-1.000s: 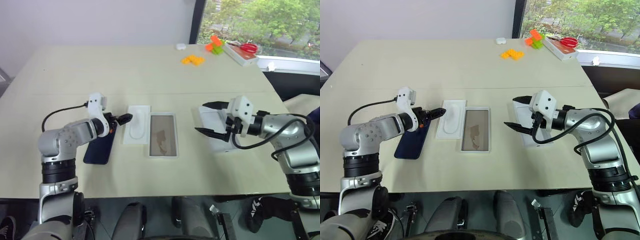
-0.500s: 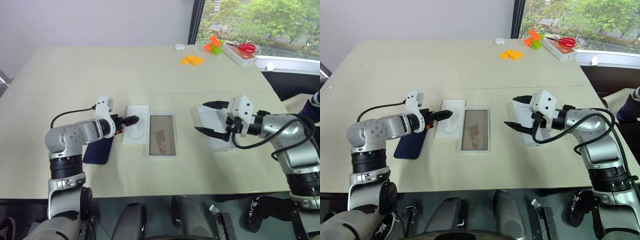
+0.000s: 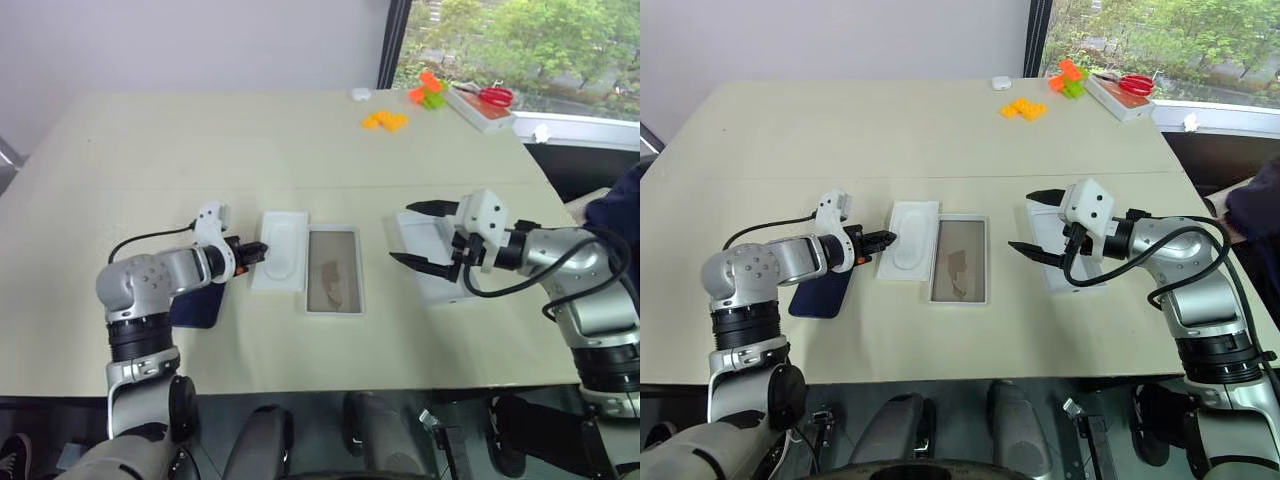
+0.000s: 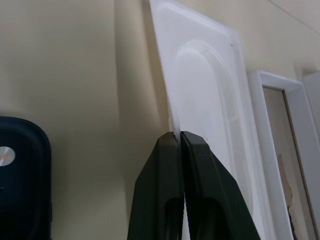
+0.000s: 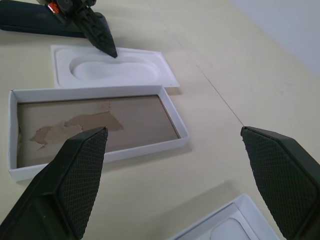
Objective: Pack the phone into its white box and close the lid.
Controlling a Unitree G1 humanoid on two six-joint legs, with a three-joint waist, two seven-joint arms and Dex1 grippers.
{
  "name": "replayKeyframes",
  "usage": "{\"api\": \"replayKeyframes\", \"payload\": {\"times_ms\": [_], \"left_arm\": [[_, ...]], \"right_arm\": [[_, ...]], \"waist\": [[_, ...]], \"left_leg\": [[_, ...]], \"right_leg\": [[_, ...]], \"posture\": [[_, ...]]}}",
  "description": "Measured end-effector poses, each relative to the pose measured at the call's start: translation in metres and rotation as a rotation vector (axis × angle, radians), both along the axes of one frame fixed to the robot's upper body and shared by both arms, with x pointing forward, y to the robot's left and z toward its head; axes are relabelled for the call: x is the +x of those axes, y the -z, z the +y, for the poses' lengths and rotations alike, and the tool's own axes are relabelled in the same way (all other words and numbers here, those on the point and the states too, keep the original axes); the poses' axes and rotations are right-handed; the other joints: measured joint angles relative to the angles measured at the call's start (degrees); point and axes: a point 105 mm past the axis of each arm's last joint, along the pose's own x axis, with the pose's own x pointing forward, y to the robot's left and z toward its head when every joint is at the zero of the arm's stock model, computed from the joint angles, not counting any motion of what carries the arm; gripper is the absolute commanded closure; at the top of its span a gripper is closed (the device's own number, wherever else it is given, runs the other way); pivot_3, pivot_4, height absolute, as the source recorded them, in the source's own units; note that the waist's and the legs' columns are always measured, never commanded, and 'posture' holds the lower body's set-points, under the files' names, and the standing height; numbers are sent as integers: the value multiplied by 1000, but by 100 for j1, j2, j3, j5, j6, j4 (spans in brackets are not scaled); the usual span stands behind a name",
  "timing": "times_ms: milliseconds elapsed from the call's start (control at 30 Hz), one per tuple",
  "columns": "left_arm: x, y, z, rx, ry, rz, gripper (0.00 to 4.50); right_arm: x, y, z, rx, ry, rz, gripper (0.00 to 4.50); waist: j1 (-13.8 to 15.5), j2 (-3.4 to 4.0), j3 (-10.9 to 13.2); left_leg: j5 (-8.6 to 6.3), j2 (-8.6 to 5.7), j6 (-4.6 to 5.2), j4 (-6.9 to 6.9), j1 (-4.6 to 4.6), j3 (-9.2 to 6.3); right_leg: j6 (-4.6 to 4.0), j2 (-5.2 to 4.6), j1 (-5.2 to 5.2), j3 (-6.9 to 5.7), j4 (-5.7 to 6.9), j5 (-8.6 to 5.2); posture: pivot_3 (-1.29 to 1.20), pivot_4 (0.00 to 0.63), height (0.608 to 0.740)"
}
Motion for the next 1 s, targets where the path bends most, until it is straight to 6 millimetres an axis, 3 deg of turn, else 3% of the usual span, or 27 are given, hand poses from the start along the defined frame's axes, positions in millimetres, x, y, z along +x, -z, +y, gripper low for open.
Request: {"api": "replayKeyframes", "payload": {"times_ms": [167,300,433,567,733,1000], "left_arm": [[-5,-8,26,-103,-73,4,4484],[-12,-17,25,-202,-50,13,4484],[-13,-38,12,-234,-18,-34,4484],[-17,-47,-15,-254,9,-86,4484],[-32,-25,-53,-181,48,-19,4484],[-45,-13,-65,-97,68,4,4484]], "right_arm": [[0,1,-2,2,9,2,0],[0,1,-2,3,11,0,0],[-2,3,-3,1,7,11,0],[-17,9,-11,11,-46,97,0],[-41,13,-17,-19,-146,178,0],[-41,12,-16,-8,-140,159,0]], "waist": [[-2,0,0],[23,-3,2],[22,-4,2],[29,-5,3],[-1,-8,5],[11,-10,7]], "left_leg": [[0,3,0,0,0,-3],[0,-3,0,2,-5,-3],[0,-8,-1,2,-8,-6],[-2,-11,-2,-1,-12,-11],[-3,-10,-3,-2,-1,-10],[7,-3,-17,1,7,-20]], "right_leg": [[0,5,-1,-3,2,0],[1,-1,0,-3,-1,-1],[3,-8,1,-3,-6,-1],[7,-13,1,-4,-7,-3],[15,-7,7,0,-6,-9],[10,13,15,-3,0,-31]], "posture": [[0,150,740],[0,150,740],[0,150,740],[0,150,740],[0,150,740],[0,150,740]]}}
